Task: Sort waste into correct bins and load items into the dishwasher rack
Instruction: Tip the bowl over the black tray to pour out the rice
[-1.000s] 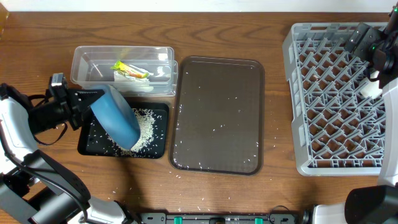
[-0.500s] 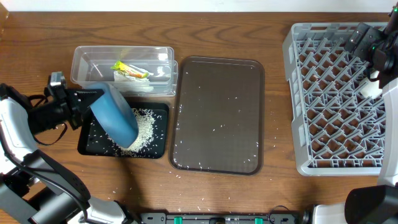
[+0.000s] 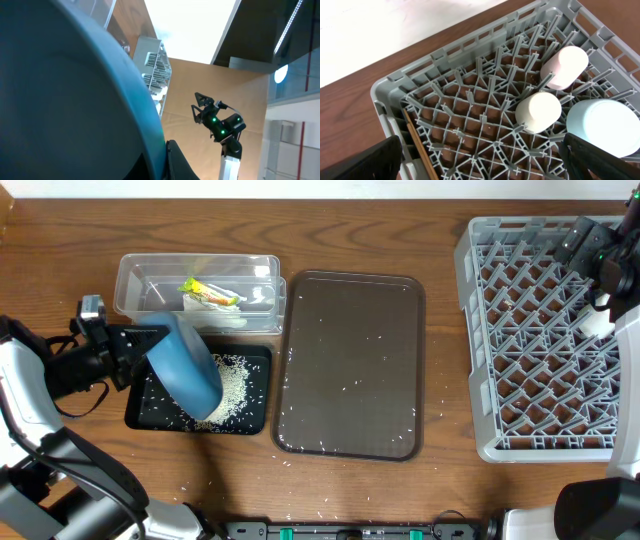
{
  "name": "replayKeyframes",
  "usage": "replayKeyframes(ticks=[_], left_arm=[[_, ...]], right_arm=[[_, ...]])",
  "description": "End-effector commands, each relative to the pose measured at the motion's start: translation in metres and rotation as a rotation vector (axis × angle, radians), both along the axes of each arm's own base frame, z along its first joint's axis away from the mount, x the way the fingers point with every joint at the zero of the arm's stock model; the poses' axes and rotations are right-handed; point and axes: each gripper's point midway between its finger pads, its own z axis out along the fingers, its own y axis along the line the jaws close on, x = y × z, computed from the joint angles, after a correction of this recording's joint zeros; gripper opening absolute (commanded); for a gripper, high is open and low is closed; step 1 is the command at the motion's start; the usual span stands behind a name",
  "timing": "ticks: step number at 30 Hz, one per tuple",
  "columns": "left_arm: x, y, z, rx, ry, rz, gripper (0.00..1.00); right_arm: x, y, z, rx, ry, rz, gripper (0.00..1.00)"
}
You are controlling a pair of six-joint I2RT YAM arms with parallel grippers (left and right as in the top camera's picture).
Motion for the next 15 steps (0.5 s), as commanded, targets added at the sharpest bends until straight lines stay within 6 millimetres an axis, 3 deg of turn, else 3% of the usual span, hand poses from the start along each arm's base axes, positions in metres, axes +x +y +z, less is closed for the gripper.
replayKeyframes(ticks=[1, 10, 15], left_arm=[[-0.009, -0.011, 0.018, 0.029, -0.056, -0.017, 0.06], [-0.032, -0.069, 0.058, 0.186, -0.264, -0.166, 0.06], [-0.023, -0.084, 0.052, 0.307, -0.169, -0.170, 0.06]], right_arm=[[0.001, -0.001, 0.010, -0.020, -0.018, -0.001, 0.99], [0.001, -0.001, 0.010, -0.020, -0.018, -0.001, 0.99], [0.001, -0.001, 0.010, -0.020, -0.018, -0.001, 0.99]])
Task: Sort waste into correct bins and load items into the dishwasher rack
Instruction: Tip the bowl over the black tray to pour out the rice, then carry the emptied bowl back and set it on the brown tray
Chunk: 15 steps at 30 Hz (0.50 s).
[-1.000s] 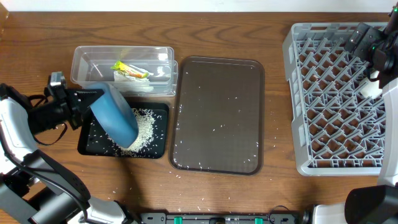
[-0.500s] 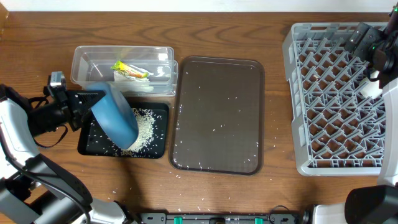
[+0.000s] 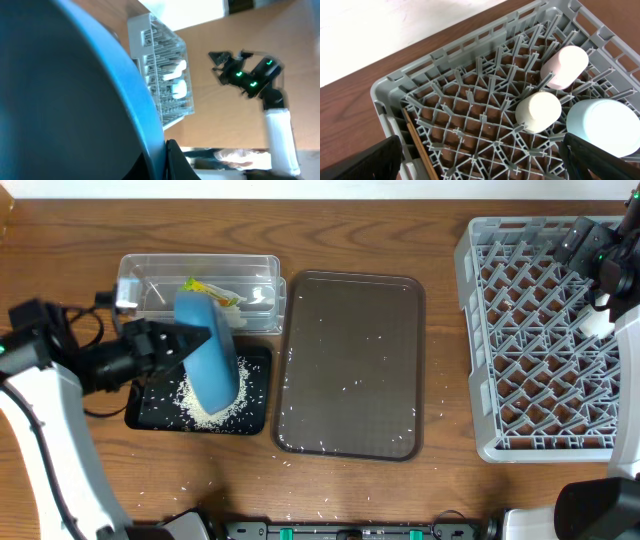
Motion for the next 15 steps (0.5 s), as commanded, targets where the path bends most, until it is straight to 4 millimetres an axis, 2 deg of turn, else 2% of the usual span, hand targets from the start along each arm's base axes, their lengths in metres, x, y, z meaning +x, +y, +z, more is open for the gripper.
replayKeyframes(ticks=[1, 4, 10, 15], left_arm=[[0.005, -0.005, -0.009, 0.087, 0.171, 0.089, 0.06], [0.014, -0.015, -0.017, 0.240, 0.200, 0.160, 0.06], [0.025, -0.074, -0.007, 0.433, 0.044, 0.149, 0.08], [0.025, -0.145, -0.020, 0.551, -0.073, 0.013, 0.08]], right_arm=[[0.001, -0.002, 0.010, -0.020, -0.018, -0.001, 0.99], [0.001, -0.001, 0.010, -0.020, -0.018, -0.001, 0.99], [0.001, -0.001, 0.010, -0.020, -0.018, 0.000, 0.99], [0.001, -0.001, 0.010, -0.020, -0.018, -0.001, 0.99]])
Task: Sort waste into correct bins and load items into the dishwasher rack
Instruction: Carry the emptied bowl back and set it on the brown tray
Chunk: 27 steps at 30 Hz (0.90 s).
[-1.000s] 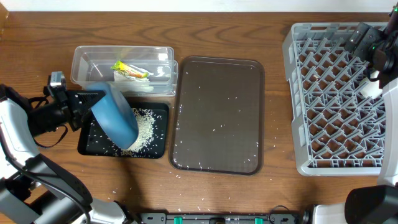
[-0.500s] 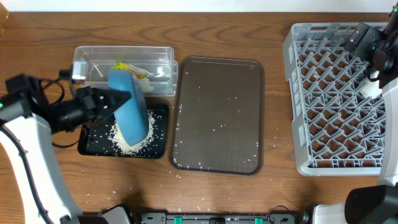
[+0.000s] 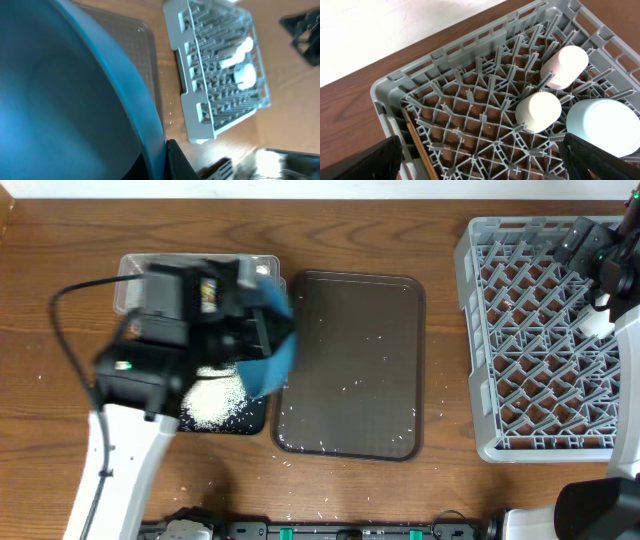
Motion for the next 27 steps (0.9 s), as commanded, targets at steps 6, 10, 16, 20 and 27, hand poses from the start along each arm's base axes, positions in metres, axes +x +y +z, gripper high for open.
replayKeyframes(ticks=[6, 10, 16, 20, 27], left_arm=[[0.003, -0.093, -0.047, 0.213, -0.061, -0.094, 0.08], [-0.002, -0.137, -0.081, 0.237, -0.038, -0.186, 0.08], [-0.001, -0.162, -0.147, 0.319, 0.062, -0.239, 0.08], [-0.002, -0.165, -0.171, 0.344, 0.118, -0.249, 0.08], [0.000, -0.167, -0.171, 0.340, 0.112, -0.248, 0.08]], right_arm=[[0.002, -0.001, 0.011, -0.021, -0.020, -0.001, 0.99], [0.002, -0.001, 0.011, -0.021, -0.019, -0.001, 0.99], [0.002, -0.001, 0.011, -0.020, -0.019, 0.000, 0.99], [0.002, -0.001, 0.011, -0.021, -0.019, -0.001, 0.99], [0.002, -0.001, 0.011, -0.021, -0.019, -0.001, 0.99]])
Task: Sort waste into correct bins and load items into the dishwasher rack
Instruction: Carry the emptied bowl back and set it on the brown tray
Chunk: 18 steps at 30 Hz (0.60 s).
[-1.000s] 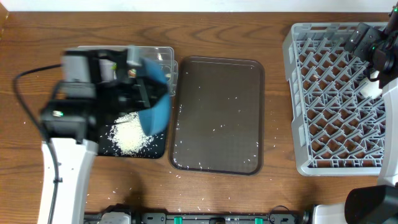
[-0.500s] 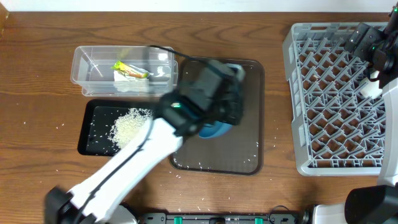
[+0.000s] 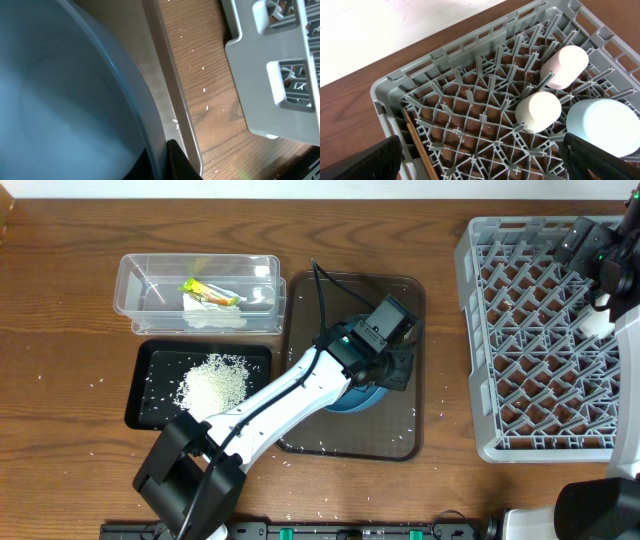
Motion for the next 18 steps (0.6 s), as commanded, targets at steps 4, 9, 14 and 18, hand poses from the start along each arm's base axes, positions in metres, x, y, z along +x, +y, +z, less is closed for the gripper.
replayKeyframes(ticks=[4, 9, 14, 18], left_arm=[[0.005, -0.002, 0.011, -0.018, -0.026, 0.010, 0.17], [0.005, -0.002, 0.011, -0.019, -0.026, 0.011, 0.31], [0.008, 0.001, 0.021, -0.035, -0.042, 0.019, 0.35], [0.014, 0.009, 0.042, -0.069, -0.077, 0.041, 0.36]], right_arm=[[0.002, -0.001, 0.011, -0.020, -0.019, -0.001, 0.99], [0.002, 0.000, 0.010, -0.020, -0.018, 0.003, 0.99], [0.001, -0.001, 0.010, -0.020, -0.016, -0.001, 0.99], [0.001, -0.002, 0.010, -0.020, -0.016, -0.001, 0.99]])
